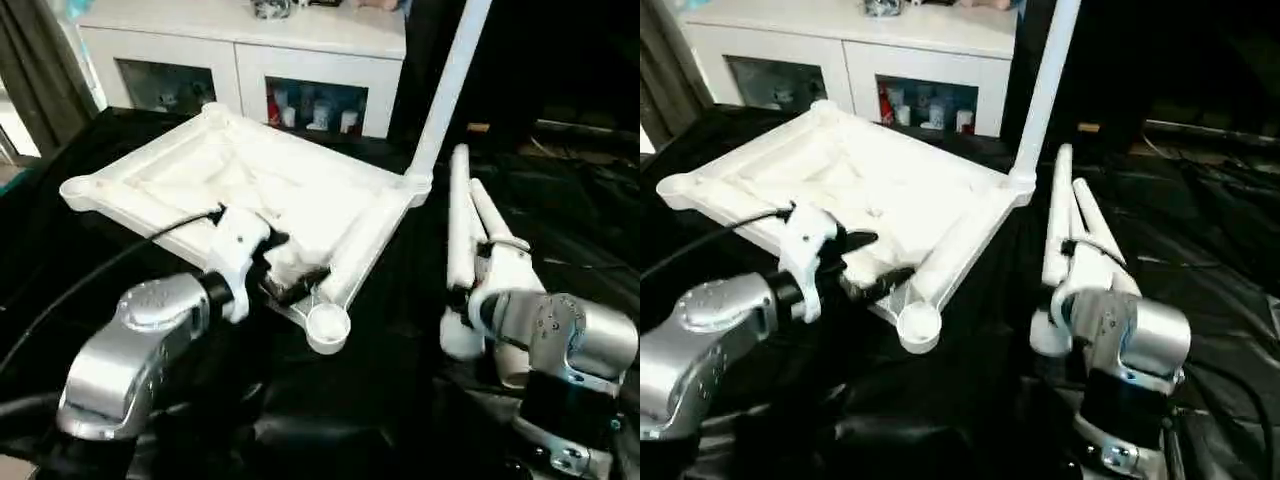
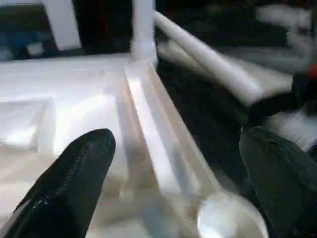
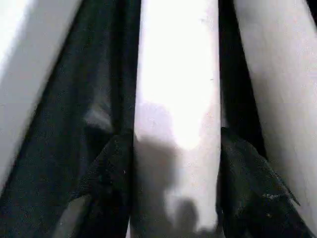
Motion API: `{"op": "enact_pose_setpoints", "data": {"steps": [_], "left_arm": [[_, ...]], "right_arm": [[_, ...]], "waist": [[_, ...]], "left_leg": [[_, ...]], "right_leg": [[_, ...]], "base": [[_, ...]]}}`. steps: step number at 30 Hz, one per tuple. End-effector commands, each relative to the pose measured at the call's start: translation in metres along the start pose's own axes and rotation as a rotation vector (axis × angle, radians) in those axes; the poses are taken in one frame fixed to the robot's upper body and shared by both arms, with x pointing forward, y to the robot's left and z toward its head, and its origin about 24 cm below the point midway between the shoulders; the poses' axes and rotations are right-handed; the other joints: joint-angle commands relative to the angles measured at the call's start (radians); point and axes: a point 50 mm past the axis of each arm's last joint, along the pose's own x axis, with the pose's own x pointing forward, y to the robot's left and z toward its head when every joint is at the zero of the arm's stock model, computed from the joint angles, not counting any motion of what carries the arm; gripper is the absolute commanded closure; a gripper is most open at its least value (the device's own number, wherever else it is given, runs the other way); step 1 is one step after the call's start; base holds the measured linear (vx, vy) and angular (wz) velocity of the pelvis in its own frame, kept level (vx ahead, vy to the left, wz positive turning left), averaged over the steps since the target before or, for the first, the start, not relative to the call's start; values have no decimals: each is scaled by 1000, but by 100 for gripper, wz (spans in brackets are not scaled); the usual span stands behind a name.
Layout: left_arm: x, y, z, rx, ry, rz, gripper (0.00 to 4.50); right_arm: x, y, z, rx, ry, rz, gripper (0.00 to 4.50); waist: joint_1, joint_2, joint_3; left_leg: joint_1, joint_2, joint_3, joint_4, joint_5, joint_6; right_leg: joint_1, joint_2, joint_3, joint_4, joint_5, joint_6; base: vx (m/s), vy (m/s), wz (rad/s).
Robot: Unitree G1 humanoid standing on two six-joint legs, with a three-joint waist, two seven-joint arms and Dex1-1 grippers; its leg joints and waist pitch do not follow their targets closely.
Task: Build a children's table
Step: Pick table leg
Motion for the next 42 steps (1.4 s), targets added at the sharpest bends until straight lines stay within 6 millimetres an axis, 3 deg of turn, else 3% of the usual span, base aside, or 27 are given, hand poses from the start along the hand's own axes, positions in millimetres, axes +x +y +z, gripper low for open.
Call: {"op": "enact_pose_setpoints", "data": {"steps": [1, 3, 4, 5, 6, 7, 9, 10, 11, 13, 16, 18, 19, 21, 22, 23, 28, 29, 32, 33, 34, 35, 36, 37, 39, 41, 42], "left_arm": [[5, 4, 18, -37, -88, -1, 0], [8, 5, 23, -70, -112, -3, 0], [8, 5, 23, -70, -112, -3, 0], [8, 5, 23, -70, -112, -3, 0], [17, 8, 31, -166, -119, -34, 0], [20, 9, 35, -212, -119, -56, 0], [24, 8, 42, -260, -146, -89, 0], [27, 8, 45, -288, -159, -108, 0], [33, 4, 53, -336, -191, -160, 0], [41, -2, 66, -369, -221, -233, 0], [45, -6, 71, -370, -240, -258, 0], [51, -11, 78, -412, -253, -286, 0], [53, -12, 81, -439, -261, -300, 0], [58, -13, 84, -506, -282, -324, 0], [59, -15, 86, -542, -290, -334, 0], [60, -17, 87, -577, -303, -356, 0], [61, -24, 89, -689, -344, -440, 0], [61, -24, 89, -689, -342, -440, 0], [67, -21, 74, -693, -256, -378, 0], [67, -21, 74, -694, -256, -378, 0], [67, -21, 74, -701, -256, -378, 0], [65, -22, 75, -707, -261, -386, 0], [64, -22, 76, -709, -264, -390, 0], [59, -23, 77, -712, -270, -395, 0], [58, -22, 76, -713, -267, -387, 0], [56, -21, 75, -708, -259, -374, 0], [55, -21, 74, -706, -256, -373, 0]], "right_arm": [[-15, 1, 27, 75, -268, 22, 257], [-19, 3, 34, 100, -376, 62, 257], [-19, 3, 34, 100, -376, 62, 257], [-19, 3, 34, 100, -376, 62, 257], [-29, 10, 46, 136, -560, 178, 257], [-35, 13, 52, 146, -640, 240, 257], [-43, 18, 55, 172, -698, 338, 257], [-47, 20, 56, 183, -725, 391, 257], [-57, 21, 54, 173, -776, 488, 257], [-71, 21, 50, 168, -813, 607, 257], [-76, 20, 47, 171, -816, 668, 257], [-80, 21, 41, 110, -804, 763, 257], [-81, 24, 39, 82, -797, 804, 257], [-85, 31, 36, 33, -779, 889, 257], [-87, 35, 33, 16, -756, 936, 257], [-88, 38, 31, -10, -729, 975, 257], [-81, 47, 8, -222, -515, 1096, 257], [-81, 47, 8, -223, -513, 1097, 257], [-76, 50, 1, -301, -430, 1153, 257], [-76, 50, 1, -303, -429, 1152, 257], [-75, 50, 1, -312, -424, 1151, 257], [-73, 50, 2, -331, -410, 1151, 257], [-72, 51, 2, -337, -405, 1152, 257], [-66, 52, 3, -366, -384, 1152, 257], [-65, 52, 4, -377, -378, 1154, 257], [-64, 53, 4, -384, -375, 1164, 257], [-63, 54, 4, -389, -372, 1171, 257]], "waist": [[7, 11, -67], [11, 11, -68], [11, 17, -67], [12, 12, -67], [12, 12, -67], [17, 38, -77], [21, 27, -78], [25, 36, -76], [24, 35, -74], [33, 10, -74], [42, 17, -73], [45, 24, -73], [48, 15, -73], [49, 15, -73], [50, 0, -71], [50, 5, -71], [55, -14, -70], [55, -13, -70], [59, -30, -69], [60, -26, -69], [59, -28, -70], [58, -39, -70], [61, -35, -72], [61, -50, -73], [59, -45, -72], [59, -55, -70], [61, -54, -71]], "left_leg": [[10, 23, -12, -62, -139, -72], [9, 24, -12, -61, -114, -66], [8, 23, -11, -60, -115, -64], [4, 20, -10, -60, -98, -58], [2, 19, -10, -59, -94, -56], [6, 15, -3, -47, -114, -56], [1, 17, -10, -50, -106, -36], [-1, 18, -13, -49, -95, -34], [-5, 18, -13, -49, -93, -24], [-6, 17, -7, -47, -88, 10], [-12, 19, -12, -49, -82, 18], [-5, 20, -8, -46, -114, 10], [-6, 18, -7, -47, -111, 11], [-8, 21, -11, -48, -108, 10], [-9, 19, -8, -47, -107, 11], [-8, 20, -9, -45, -112, 12], [-12, 23, -10, -47, -116, 13], [-12, 22, -10, -47, -116, 13], [-8, 26, -11, -49, -112, 14], [-7, 27, -11, -49, -120, 9], [-6, 29, -13, -50, -121, 4], [-8, 29, -13, -51, -120, 4], [-5, 32, -15, -51, -114, 0], [-5, 33, -13, -50, -106, 4], [-8, 34, -14, -51, -102, -2], [-6, 33, -11, -50, -109, 2], [-4, 34, -11, -49, -111, 2]], "right_leg": [[43, -70, 53, -77, -163, -71], [46, -68, 51, -69, -96, -86], [46, -67, 51, -67, -87, -87], [51, -63, 51, -66, -59, -84], [52, -63, 52, -65, -55, -82], [45, -69, 52, -66, -66, -92], [56, -66, 48, -65, -47, -108], [56, -66, 48, -62, -35, -111], [57, -65, 47, -64, -35, -115], [61, -66, 47, -69, -65, -115], [61, -69, 45, -71, -114, -99], [53, -69, 46, -83, -179, -84], [56, -70, 46, -84, -198, -81], [56, -71, 45, -85, -208, -79], [59, -70, 43, -86, -221, -78], [58, -71, 45, -87, -236, -74], [58, -73, 45, -96, -271, -44], [57, -73, 45, -96, -278, -38], [53, -74, 45, -98, -306, -1], [50, -75, 45, -100, -310, -2], [50, -77, 44, -97, -294, -14], [52, -76, 43, -98, -284, -17], [51, -76, 43, -92, -251, -31], [54, -78, 43, -88, -221, -46], [54, -79, 43, -84, -191, -71], [53, -77, 44, -84, -178, -82], [53, -79, 44, -84, -178, -84]], "base": [[0, 0, 0], [0, 0, 0], [0, 0, 0], [0, 0, 0], [0, 0, 0], [0, 0, 0], [0, 0, 0], [0, 0, 0], [0, 0, 0], [0, 0, 0], [0, 0, 0], [0, 0, 0], [0, 0, 0], [0, 0, 0], [0, 0, 0], [0, 0, 0], [0, 0, 0], [0, 0, 0], [0, 0, 0], [0, 0, 0], [0, 0, 0], [0, 0, 0], [0, 0, 0], [0, 0, 0], [0, 0, 0], [0, 0, 0], [0, 0, 0]]}}
